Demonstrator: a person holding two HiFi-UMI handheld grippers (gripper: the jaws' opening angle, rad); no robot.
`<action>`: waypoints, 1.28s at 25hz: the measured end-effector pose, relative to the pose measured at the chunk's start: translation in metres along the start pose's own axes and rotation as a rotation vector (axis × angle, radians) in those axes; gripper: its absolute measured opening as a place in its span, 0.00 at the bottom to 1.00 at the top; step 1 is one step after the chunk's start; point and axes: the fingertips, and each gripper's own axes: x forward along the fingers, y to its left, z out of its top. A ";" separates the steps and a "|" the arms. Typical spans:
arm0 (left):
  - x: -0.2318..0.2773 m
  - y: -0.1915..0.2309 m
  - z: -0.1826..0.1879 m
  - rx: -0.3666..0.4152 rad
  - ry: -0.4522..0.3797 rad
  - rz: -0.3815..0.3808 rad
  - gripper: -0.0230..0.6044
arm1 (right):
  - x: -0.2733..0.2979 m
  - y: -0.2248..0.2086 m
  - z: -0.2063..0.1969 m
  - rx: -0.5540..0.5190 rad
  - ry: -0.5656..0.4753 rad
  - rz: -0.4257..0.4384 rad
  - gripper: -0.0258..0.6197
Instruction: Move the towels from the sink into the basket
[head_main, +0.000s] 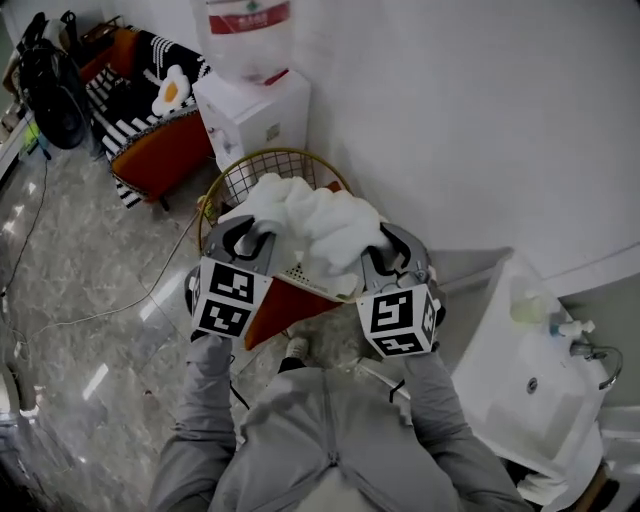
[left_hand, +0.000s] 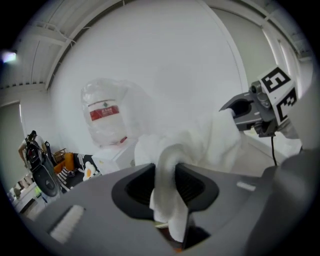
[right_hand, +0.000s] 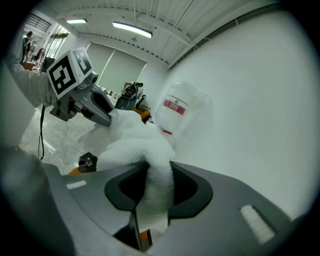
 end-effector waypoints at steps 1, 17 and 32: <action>0.013 0.002 -0.001 -0.006 0.005 -0.018 0.31 | 0.010 -0.003 -0.004 0.004 0.016 -0.003 0.20; 0.161 -0.022 -0.110 0.023 0.296 -0.237 0.31 | 0.127 0.051 -0.126 0.071 0.359 0.148 0.21; 0.209 -0.038 -0.170 0.052 0.444 -0.292 0.31 | 0.171 0.087 -0.191 0.116 0.509 0.246 0.21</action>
